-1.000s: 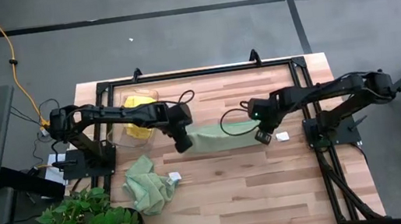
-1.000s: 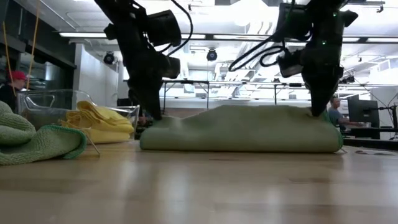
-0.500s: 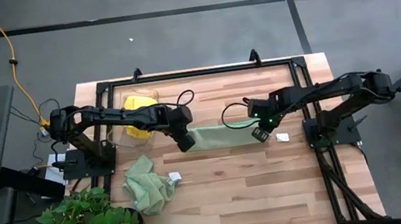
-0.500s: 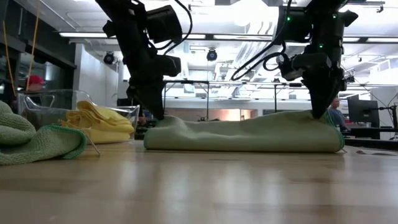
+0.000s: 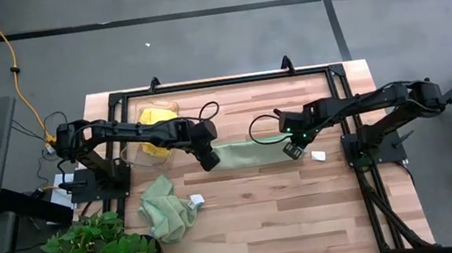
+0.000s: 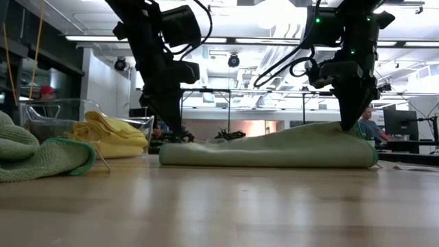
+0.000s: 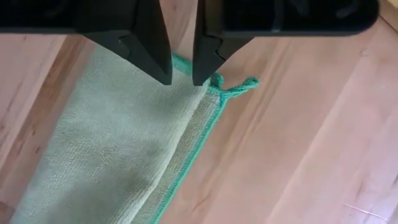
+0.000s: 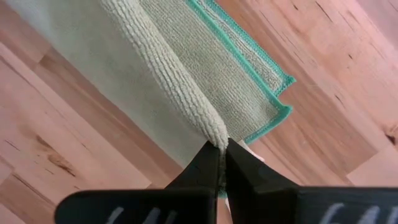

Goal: Fold microfiber towels
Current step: Fold the right green towel

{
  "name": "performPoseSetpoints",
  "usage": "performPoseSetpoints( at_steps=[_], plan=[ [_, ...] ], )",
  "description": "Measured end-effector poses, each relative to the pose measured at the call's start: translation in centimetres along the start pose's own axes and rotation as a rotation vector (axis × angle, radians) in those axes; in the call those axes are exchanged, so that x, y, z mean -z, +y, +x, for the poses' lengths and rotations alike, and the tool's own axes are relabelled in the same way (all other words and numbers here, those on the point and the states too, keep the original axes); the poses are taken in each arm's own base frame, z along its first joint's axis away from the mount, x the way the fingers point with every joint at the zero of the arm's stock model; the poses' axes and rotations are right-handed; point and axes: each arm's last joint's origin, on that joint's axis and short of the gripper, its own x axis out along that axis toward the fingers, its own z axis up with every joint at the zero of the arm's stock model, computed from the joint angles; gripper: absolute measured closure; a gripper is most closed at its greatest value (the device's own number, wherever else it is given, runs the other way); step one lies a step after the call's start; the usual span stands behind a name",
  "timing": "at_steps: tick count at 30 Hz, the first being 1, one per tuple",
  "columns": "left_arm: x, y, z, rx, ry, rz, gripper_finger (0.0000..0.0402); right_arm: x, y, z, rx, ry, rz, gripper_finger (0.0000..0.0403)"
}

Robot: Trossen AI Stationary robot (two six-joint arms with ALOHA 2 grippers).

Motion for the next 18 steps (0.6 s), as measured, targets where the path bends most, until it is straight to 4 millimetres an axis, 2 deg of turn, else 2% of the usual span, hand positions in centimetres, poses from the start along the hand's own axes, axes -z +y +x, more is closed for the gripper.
performPoseSetpoints(
  at_steps=[5,14,18],
  plan=[
    [0.0,0.0,0.0,-0.002,-0.001,0.007,0.0315,-0.1,-0.1,0.0,0.021,-0.017,0.001,0.0379],
    [-0.2,0.7,0.1,-0.017,0.003,0.061,0.025,-0.1,-0.6,0.0,0.153,-0.08,-0.017,0.0237],
    [-0.3,1.3,0.1,-0.007,0.016,0.04,0.0234,-0.2,-1.1,-0.1,0.182,-0.071,-0.008,0.0201]
  ],
)
